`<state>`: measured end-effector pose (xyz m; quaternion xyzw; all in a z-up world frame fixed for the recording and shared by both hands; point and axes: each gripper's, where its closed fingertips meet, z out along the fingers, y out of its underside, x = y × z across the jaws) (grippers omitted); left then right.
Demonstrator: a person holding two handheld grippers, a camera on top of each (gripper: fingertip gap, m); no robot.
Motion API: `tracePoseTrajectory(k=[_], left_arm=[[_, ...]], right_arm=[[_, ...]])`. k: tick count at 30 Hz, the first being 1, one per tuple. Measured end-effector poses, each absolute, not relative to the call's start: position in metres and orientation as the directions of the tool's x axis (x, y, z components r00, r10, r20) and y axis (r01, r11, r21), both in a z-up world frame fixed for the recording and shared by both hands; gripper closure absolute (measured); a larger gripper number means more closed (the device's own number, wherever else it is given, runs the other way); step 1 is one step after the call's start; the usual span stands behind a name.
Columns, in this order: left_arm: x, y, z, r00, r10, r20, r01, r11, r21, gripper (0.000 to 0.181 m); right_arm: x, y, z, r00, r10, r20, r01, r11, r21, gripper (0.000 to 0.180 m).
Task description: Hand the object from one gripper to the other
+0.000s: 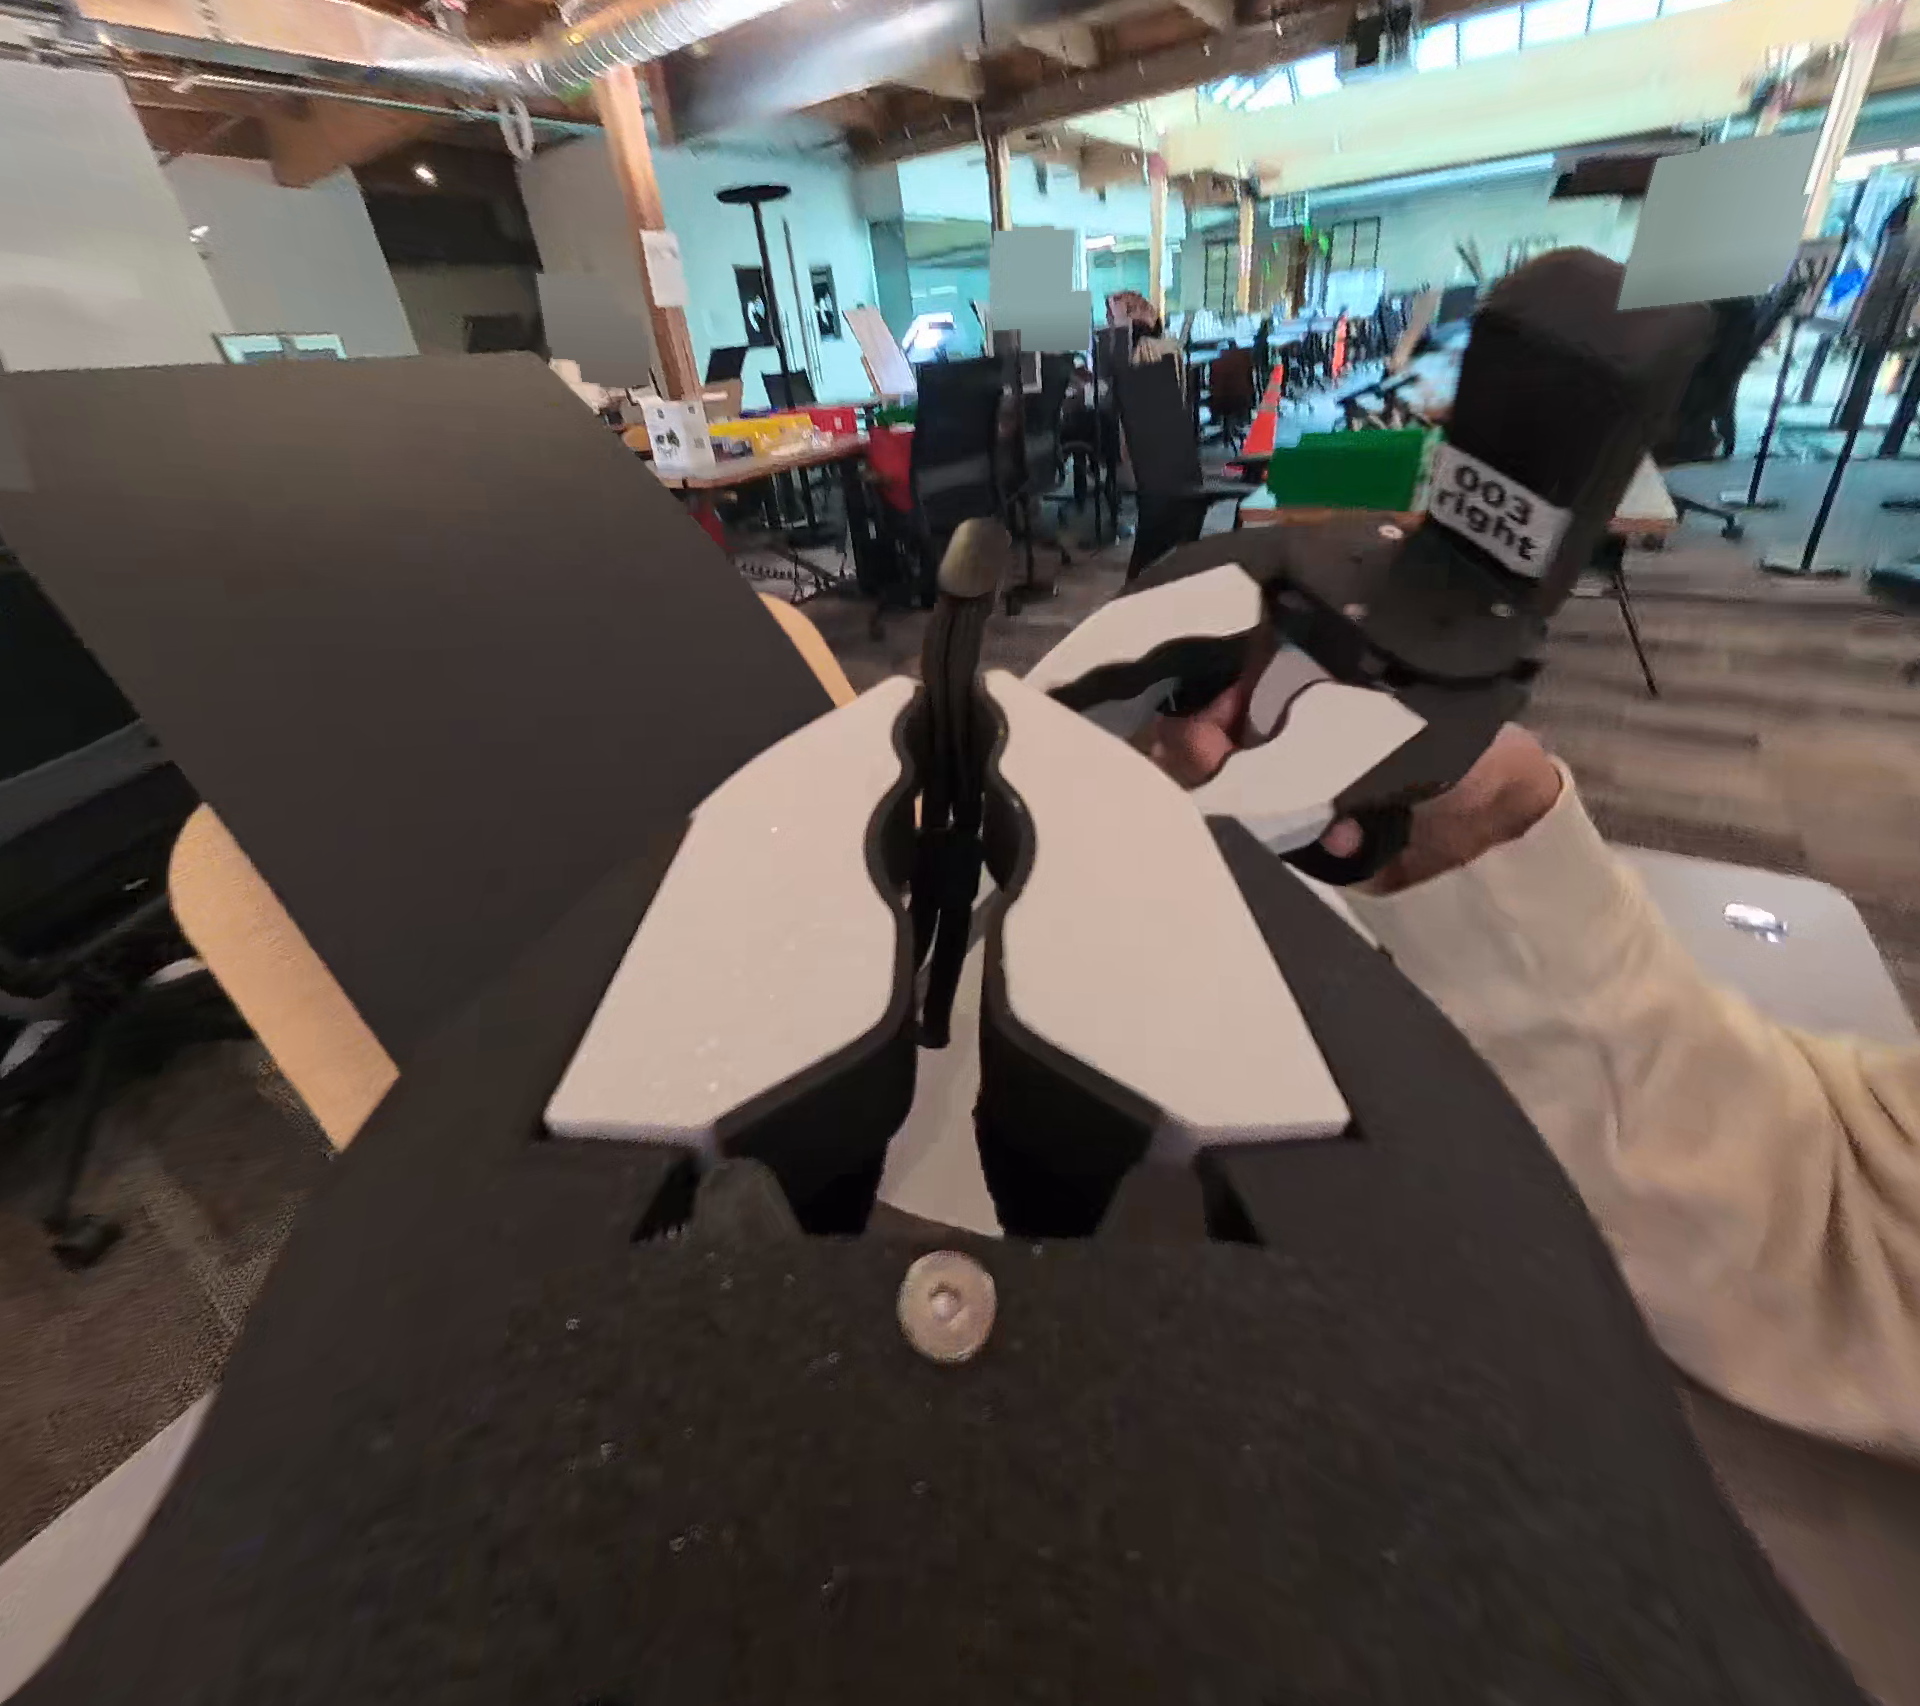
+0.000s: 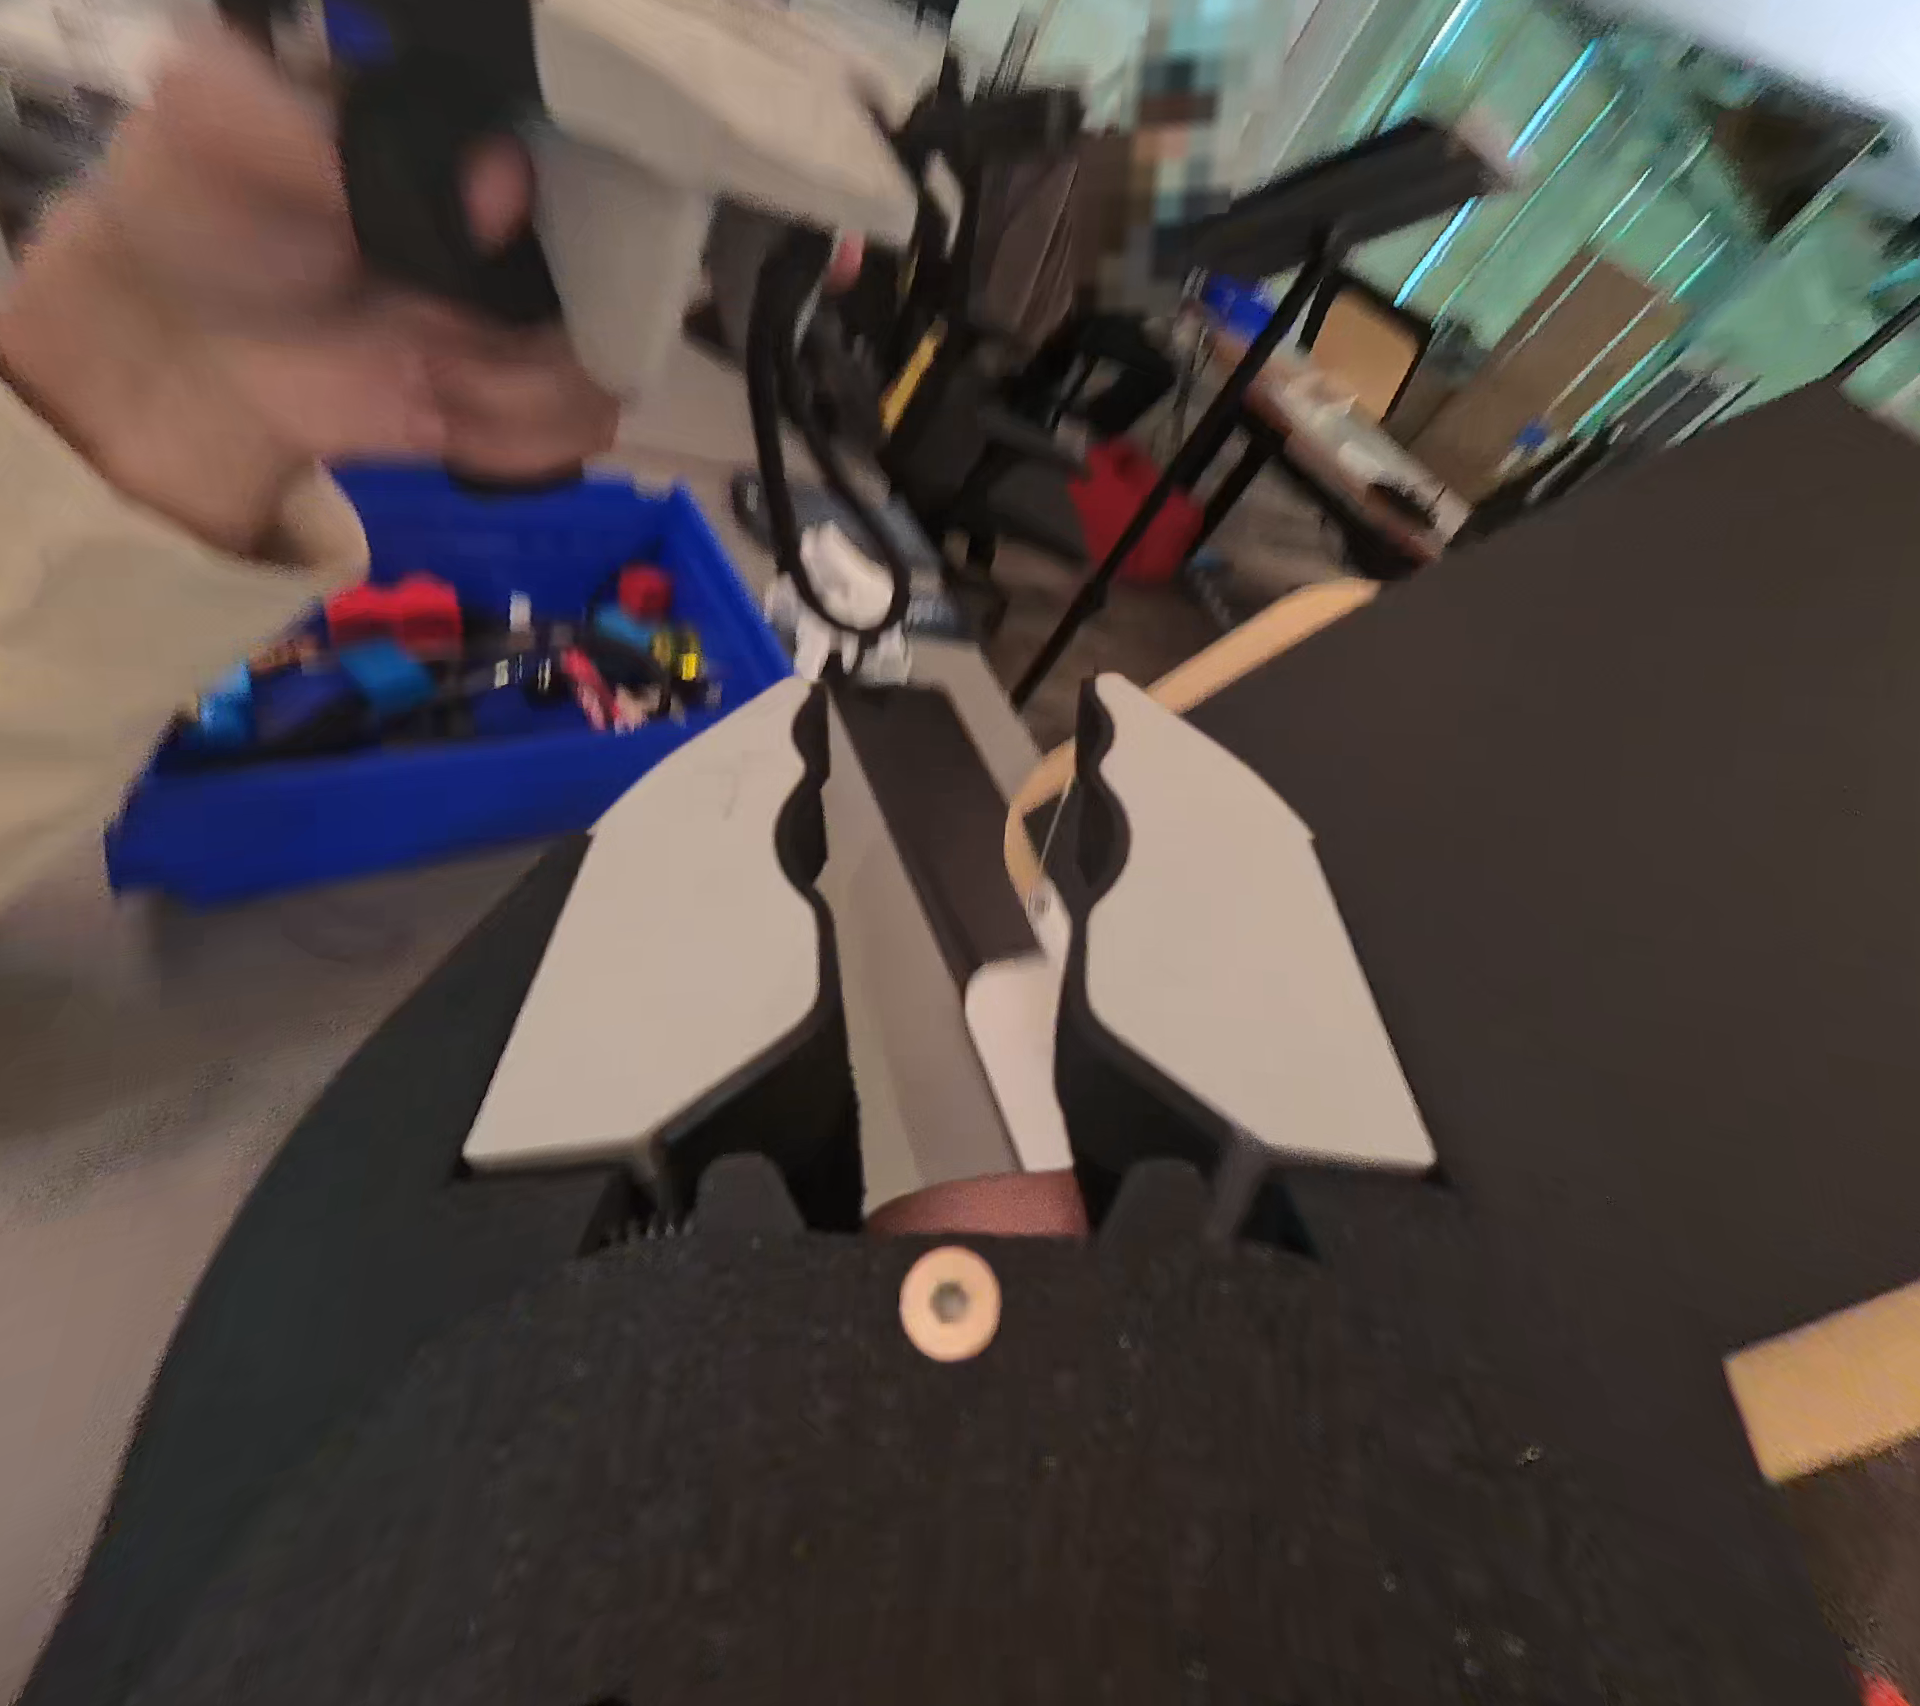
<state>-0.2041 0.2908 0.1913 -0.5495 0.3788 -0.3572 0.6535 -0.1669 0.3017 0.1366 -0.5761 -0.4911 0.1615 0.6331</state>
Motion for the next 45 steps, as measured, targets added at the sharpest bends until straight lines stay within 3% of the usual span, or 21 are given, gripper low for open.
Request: tracePoseTrajectory(k=[3,5,7,9,13,21,25,28,31,35,39,45], left_arm=[[-0.215,0.302,0.204,0.563,-0.822,-0.088,0.111,0.181,-0.977,0.174],[-0.223,0.310,0.214,0.656,-0.750,-0.085,0.143,0.233,-0.962,0.174],[-0.226,0.311,0.220,0.748,-0.639,-0.178,0.079,0.353,-0.932,0.174],[-0.217,0.305,0.220,0.780,-0.530,-0.334,-0.060,0.467,-0.882,0.174],[-0.193,0.295,0.212,0.740,-0.373,-0.560,-0.293,0.571,-0.767,0.174],[-0.169,0.290,0.199,0.670,-0.389,-0.632,-0.352,0.583,-0.732,0.174],[-0.167,0.299,0.192,0.667,-0.411,-0.622,-0.371,0.540,-0.755,0.174],[-0.159,0.304,0.174,0.620,-0.547,-0.562,-0.349,0.448,-0.823,0.172],[-0.152,0.305,0.156,0.562,-0.680,-0.471,-0.343,0.327,-0.881,0.156],[-0.155,0.316,0.153,0.596,-0.639,-0.486,-0.364,0.324,-0.873,0.152],[-0.155,0.322,0.149,0.603,-0.647,-0.467,-0.365,0.297,-0.882,0.152],[-0.156,0.328,0.141,0.607,-0.651,-0.457,-0.387,0.260,-0.885,0.155]], right_arm=[[-0.165,0.293,0.183,0.570,0.743,0.352,0.102,0.361,-0.927,0.132],[-0.158,0.293,0.210,0.647,0.741,0.183,-0.114,0.330,-0.937,0.130],[-0.161,0.287,0.220,0.537,0.838,-0.098,-0.377,0.134,-0.917,0.126],[-0.171,0.277,0.227,0.327,0.902,-0.283,-0.558,-0.058,-0.828,0.120],[-0.178,0.279,0.223,0.219,0.889,-0.401,-0.642,-0.178,-0.745,0.120],[-0.164,0.297,0.217,0.136,0.868,-0.477,-0.706,-0.252,-0.661,0.154],[-0.165,0.301,0.213,0.111,0.868,-0.483,-0.675,-0.291,-0.678,0.172],[-0.165,0.302,0.211,0.190,0.889,-0.417,-0.616,-0.223,-0.756,0.172],[-0.158,0.317,0.203,0.419,0.852,-0.313,-0.514,-0.062,-0.855,0.172],[-0.138,0.337,0.195,0.760,0.650,0.012,-0.170,0.217,-0.961,0.172],[-0.125,0.345,0.187,0.835,0.472,0.284,0.150,0.301,-0.942,0.172],[-0.129,0.343,0.182,0.781,0.403,0.478,0.340,0.367,-0.866,0.171]])
